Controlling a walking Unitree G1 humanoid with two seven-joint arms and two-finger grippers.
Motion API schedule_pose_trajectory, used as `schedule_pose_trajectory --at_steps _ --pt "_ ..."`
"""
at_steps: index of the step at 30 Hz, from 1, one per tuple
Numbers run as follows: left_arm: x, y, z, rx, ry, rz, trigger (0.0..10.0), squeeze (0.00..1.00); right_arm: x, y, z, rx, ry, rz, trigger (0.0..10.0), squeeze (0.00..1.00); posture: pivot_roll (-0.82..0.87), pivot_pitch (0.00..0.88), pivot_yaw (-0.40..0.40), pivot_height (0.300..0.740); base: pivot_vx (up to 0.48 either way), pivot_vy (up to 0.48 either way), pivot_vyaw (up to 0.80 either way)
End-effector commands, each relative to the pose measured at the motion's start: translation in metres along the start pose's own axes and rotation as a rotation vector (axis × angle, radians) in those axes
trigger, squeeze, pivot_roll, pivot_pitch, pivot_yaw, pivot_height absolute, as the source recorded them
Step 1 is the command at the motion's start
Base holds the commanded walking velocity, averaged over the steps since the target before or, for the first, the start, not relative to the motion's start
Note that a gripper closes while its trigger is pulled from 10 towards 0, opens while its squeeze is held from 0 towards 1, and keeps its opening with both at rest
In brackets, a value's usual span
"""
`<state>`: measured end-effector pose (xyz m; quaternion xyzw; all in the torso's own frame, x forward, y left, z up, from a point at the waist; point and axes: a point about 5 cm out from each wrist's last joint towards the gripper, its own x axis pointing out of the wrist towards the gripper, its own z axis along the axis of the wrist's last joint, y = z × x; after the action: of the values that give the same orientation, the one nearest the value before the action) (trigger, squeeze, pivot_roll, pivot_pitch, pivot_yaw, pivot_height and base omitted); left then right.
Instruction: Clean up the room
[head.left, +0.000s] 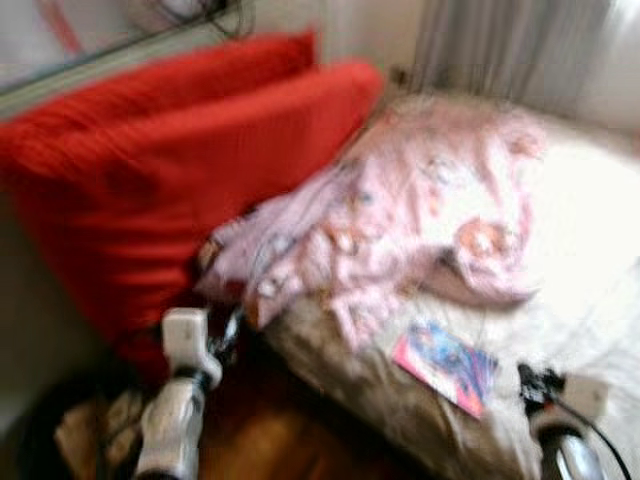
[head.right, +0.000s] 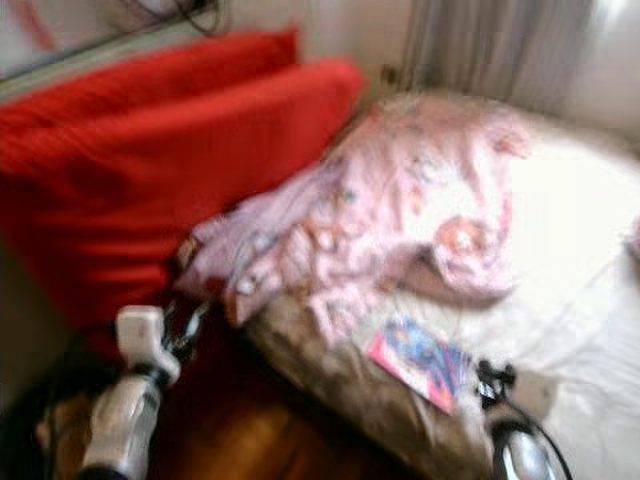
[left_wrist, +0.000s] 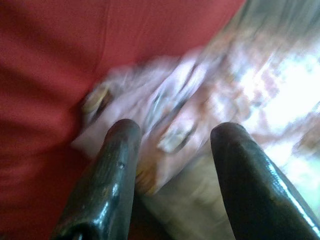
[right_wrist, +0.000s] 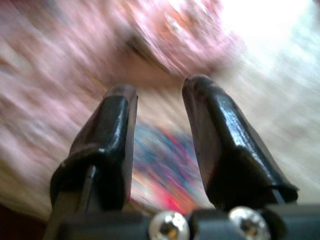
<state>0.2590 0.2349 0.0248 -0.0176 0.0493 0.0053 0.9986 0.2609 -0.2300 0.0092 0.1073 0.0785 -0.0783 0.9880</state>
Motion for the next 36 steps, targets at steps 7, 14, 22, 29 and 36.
schedule_pose_trajectory --at_steps 7,14,22,29,36 --pt "0.011 -0.022 0.009 -0.032 -0.050 -0.059 10.0 0.00 -0.011 -0.024 -0.005 -0.022 0.033 -0.074 10.0 0.00 0.01 0.068 -0.027 0.740 0.340 0.000 0.00" --pt "0.014 -0.026 0.015 -0.046 -0.068 -0.058 10.0 0.00 -0.010 -0.022 -0.003 -0.047 0.023 -0.060 10.0 0.00 0.01 0.092 -0.037 0.740 0.000 0.000 0.00" --pt "0.013 -0.028 0.018 -0.057 -0.085 -0.050 10.0 0.00 -0.011 -0.021 -0.003 -0.092 0.031 -0.046 10.0 0.00 0.00 0.109 -0.041 0.740 0.000 0.000 0.00" --pt "0.012 -0.027 0.019 -0.057 -0.086 -0.042 10.0 0.00 -0.012 -0.023 -0.007 -0.093 0.066 -0.055 10.0 0.00 0.01 0.118 -0.043 0.721 0.000 0.000 0.00" --pt "0.011 -0.024 0.020 -0.053 -0.082 -0.030 10.0 0.00 -0.013 -0.024 -0.010 -0.108 0.089 -0.054 10.0 0.00 0.01 0.125 -0.040 0.676 0.000 0.000 0.00"
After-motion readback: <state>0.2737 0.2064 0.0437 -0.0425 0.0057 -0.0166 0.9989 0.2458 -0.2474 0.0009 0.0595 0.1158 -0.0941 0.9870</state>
